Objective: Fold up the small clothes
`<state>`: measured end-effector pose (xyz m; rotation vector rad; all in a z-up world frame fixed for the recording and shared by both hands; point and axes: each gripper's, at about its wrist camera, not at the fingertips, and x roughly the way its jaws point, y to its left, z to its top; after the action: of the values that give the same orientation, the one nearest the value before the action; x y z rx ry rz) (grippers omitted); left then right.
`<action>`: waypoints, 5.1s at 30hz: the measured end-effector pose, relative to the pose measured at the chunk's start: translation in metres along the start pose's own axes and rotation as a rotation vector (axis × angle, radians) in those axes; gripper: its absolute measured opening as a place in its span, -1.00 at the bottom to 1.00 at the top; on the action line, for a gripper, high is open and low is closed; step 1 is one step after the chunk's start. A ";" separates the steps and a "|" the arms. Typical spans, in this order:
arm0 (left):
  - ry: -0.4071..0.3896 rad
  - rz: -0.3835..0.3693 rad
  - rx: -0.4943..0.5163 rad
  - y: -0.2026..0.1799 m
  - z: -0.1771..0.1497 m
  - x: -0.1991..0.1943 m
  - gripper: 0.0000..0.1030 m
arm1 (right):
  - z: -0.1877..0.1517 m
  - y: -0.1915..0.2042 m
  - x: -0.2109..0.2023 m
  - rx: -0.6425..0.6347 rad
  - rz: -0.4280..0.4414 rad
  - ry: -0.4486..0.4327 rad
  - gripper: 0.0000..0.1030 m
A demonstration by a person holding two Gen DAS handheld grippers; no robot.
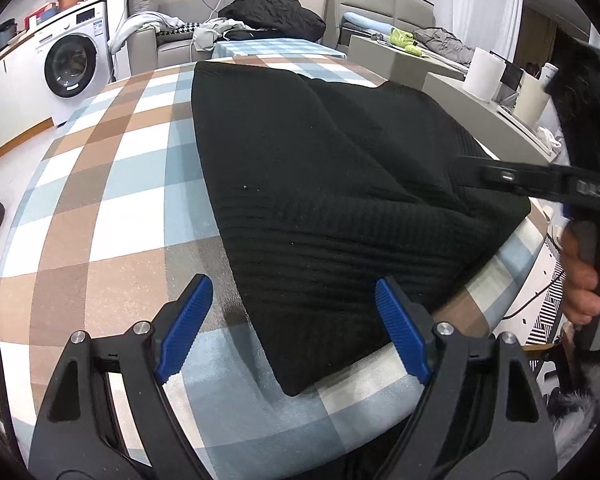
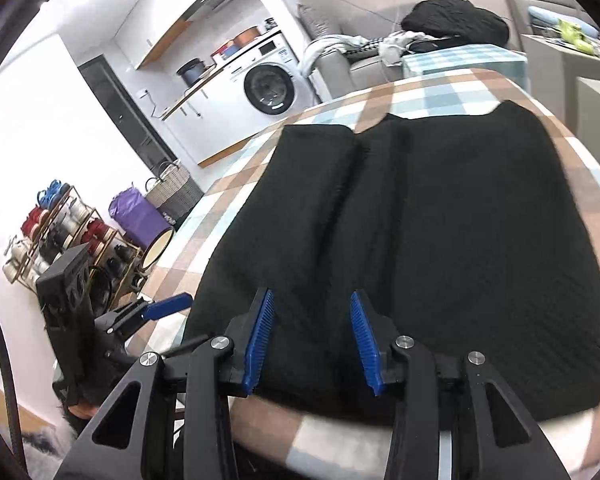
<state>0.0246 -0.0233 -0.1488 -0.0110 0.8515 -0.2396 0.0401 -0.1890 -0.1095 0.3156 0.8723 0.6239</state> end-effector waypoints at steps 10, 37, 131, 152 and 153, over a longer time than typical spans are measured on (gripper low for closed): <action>0.004 -0.005 0.001 0.003 0.000 0.001 0.59 | 0.008 -0.001 0.047 -0.038 0.020 0.052 -0.84; -0.014 -0.020 -0.055 0.018 0.002 -0.006 0.59 | -0.003 -0.005 0.025 -0.043 0.097 0.068 -0.83; 0.029 -0.010 -0.127 0.035 0.029 0.028 0.61 | 0.083 -0.034 0.100 -0.069 -0.065 0.110 -0.79; 0.045 -0.037 -0.105 0.023 0.032 0.033 0.61 | 0.058 -0.091 0.009 -0.004 -0.201 0.075 -0.58; 0.050 -0.037 -0.103 0.021 0.031 0.034 0.61 | 0.049 -0.091 0.001 0.018 -0.167 0.066 -0.57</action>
<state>0.0737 -0.0127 -0.1562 -0.1172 0.9134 -0.2311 0.1139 -0.2602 -0.1256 0.2362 0.9578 0.4742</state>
